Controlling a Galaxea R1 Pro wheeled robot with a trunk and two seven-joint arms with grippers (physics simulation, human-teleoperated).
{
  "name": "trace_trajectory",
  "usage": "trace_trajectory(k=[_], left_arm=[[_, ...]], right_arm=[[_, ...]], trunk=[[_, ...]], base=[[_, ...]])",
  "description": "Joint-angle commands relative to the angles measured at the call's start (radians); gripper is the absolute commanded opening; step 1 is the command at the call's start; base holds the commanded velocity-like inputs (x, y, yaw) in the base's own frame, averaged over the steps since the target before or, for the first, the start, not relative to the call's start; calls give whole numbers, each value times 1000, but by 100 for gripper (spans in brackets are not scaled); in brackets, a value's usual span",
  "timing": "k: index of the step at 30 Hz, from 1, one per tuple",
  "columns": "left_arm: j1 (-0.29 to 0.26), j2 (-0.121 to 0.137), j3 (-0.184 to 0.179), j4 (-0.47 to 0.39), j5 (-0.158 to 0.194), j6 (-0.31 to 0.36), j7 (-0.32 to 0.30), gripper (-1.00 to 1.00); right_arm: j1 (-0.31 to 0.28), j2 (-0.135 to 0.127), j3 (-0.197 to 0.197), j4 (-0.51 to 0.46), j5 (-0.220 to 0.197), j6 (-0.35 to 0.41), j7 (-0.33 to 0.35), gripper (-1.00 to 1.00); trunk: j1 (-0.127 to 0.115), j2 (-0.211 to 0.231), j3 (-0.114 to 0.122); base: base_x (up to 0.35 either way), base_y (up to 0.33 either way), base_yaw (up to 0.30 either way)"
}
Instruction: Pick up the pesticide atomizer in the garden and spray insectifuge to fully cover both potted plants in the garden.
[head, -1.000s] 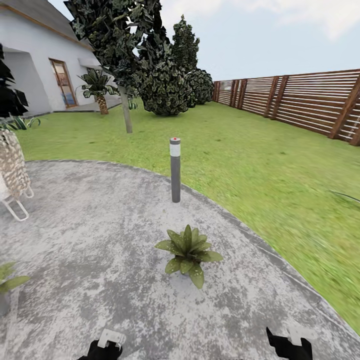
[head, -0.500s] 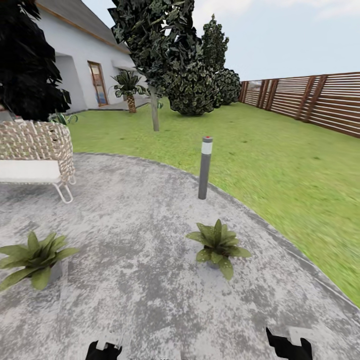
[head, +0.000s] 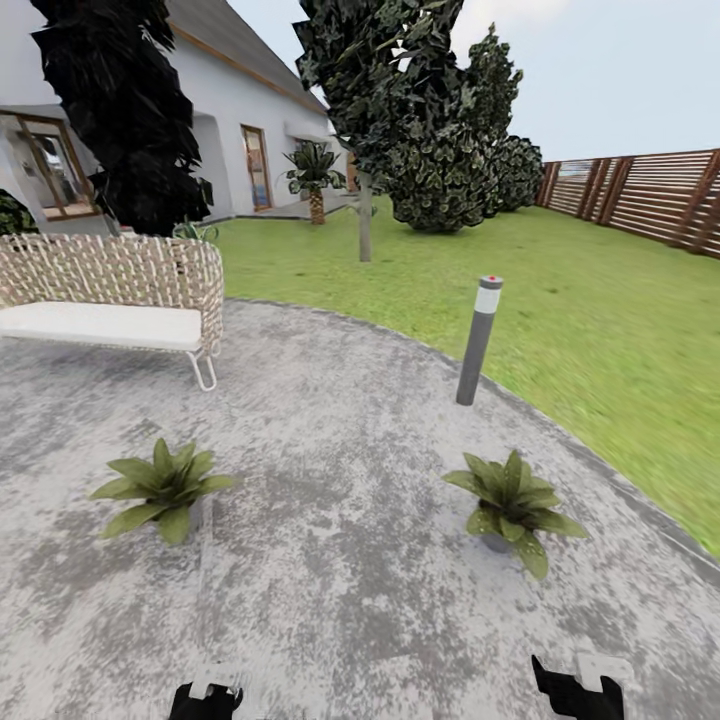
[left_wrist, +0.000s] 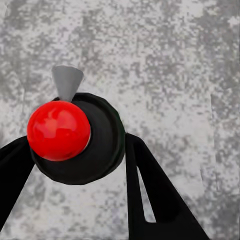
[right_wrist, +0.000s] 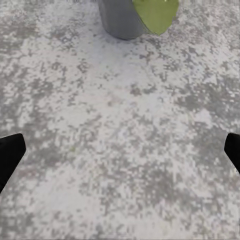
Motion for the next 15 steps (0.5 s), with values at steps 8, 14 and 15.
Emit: trace_trajectory(k=[8, 14, 15], left_arm=[[0, 0, 9, 0, -8, -4, -5, -100], [0, 0, 9, -2, -8, -4, -4, -100], [0, 1, 9, -2, -8, -4, -5, -100]], right_arm=[[-1, 1, -9, -2, 9, -5, 8, 100], [-2, 1, -9, -3, 9, -5, 8, 100], [-2, 1, -9, -3, 9, -4, 8, 100]], trunk=[[0, 0, -1], [0, 0, -1], [0, 0, -1]], base=[[0, 308, 276], [62, 306, 276], [162, 286, 276]])
